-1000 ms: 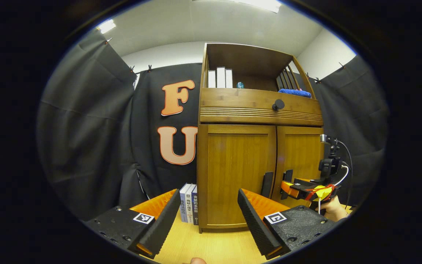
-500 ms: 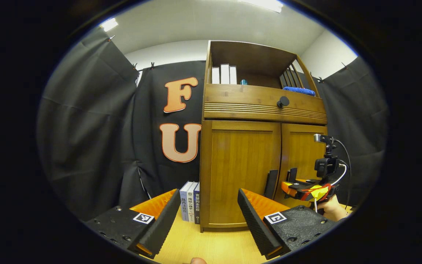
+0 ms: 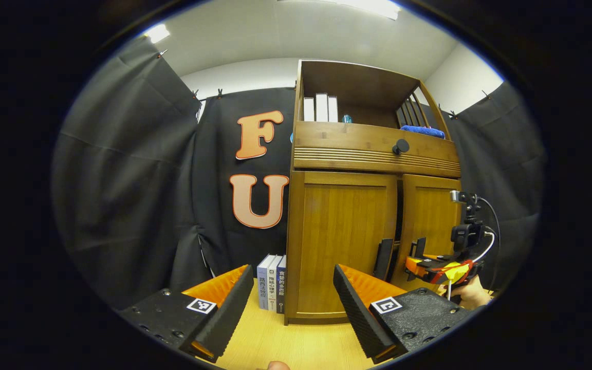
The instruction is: Open the right door of the double-door shoe cabinet with the right hand, and open the left door with the left hand.
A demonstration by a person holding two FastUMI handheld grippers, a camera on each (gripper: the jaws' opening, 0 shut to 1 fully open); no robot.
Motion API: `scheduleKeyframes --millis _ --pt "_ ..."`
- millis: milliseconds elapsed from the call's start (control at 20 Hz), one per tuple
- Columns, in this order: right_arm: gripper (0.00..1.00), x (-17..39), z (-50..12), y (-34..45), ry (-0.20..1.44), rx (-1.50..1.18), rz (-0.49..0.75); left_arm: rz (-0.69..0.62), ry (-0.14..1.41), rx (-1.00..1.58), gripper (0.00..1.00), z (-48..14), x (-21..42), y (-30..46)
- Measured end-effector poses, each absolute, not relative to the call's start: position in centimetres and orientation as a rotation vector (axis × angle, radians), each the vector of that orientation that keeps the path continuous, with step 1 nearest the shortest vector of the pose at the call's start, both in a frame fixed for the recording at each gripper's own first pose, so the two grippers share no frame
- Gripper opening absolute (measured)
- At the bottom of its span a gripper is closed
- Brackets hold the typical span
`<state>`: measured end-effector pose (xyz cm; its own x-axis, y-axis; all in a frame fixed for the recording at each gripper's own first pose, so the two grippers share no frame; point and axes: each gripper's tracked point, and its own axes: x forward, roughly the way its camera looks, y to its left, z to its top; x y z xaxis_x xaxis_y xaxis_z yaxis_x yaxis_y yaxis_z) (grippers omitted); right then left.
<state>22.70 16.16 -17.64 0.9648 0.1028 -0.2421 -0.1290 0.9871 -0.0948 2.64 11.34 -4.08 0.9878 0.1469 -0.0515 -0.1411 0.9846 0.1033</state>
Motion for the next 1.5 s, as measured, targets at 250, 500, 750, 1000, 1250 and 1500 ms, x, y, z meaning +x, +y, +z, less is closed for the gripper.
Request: scheduleKeyframes --millis 250,500,750,1000,1250,1500 --pt "0.35 20.6 -17.3 15.3 0.235 -0.105 0.119 0.153 0.052 0.097 0.94 -3.5 1.5 11.5" --pt "0.24 18.5 -16.9 14.2 0.232 -0.085 0.133 0.151 0.060 0.096 0.92 -3.3 0.4 11.2" --pt "0.23 16.8 -16.5 13.3 0.226 -0.082 0.148 0.144 0.068 0.091 0.92 -3.6 -0.1 10.7" --pt "0.27 14.4 -15.9 11.4 0.226 -0.074 0.153 0.131 0.076 0.071 0.94 -4.0 -0.6 9.9" --pt "0.25 12.0 -15.3 8.7 0.207 -0.068 0.151 0.122 0.078 0.072 0.94 -3.9 -0.8 8.7" --pt "0.23 10.6 -14.6 6.9 0.197 -0.066 0.129 0.097 0.085 0.060 0.94 -4.0 -0.8 6.8"
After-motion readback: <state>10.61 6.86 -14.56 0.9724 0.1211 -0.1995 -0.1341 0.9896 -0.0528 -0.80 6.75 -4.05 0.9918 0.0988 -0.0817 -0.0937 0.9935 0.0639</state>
